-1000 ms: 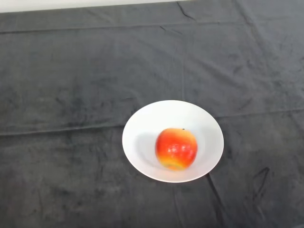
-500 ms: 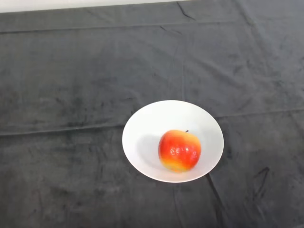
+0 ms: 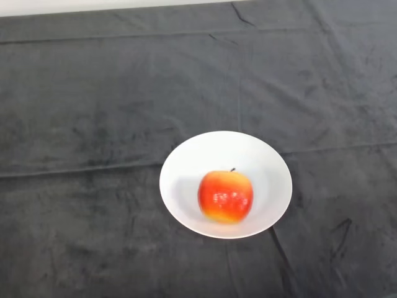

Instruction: Move the apple to the plate

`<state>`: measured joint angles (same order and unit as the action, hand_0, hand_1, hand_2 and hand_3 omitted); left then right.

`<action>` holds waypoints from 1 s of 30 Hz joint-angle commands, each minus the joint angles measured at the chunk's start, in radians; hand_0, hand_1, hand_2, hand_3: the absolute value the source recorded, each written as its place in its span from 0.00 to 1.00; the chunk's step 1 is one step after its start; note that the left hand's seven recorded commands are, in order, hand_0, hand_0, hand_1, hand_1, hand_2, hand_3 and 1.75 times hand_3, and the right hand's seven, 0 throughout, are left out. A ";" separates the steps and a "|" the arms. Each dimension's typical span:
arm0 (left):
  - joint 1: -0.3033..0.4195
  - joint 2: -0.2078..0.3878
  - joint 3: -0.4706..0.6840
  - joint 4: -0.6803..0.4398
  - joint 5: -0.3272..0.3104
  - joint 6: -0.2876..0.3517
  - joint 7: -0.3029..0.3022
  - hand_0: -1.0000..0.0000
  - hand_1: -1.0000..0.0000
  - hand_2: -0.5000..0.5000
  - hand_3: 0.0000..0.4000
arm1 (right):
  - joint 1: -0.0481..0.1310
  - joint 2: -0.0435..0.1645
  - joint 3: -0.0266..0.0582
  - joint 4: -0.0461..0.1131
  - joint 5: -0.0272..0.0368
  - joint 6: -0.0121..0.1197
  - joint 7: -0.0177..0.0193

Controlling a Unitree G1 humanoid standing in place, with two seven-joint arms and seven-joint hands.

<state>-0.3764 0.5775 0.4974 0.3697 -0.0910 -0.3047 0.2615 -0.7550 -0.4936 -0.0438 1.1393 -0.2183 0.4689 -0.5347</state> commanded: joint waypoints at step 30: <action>-0.057 0.026 0.018 0.046 0.032 -0.017 -0.004 1.00 1.00 0.50 0.00 | 0.024 -0.007 0.0004 0.023 -0.0018 0.006 0.0033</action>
<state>-0.3767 0.5774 0.4956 0.3702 -0.0650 -0.3048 0.2613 -0.7550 -0.4936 -0.0434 1.1395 -0.2183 0.4689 -0.5347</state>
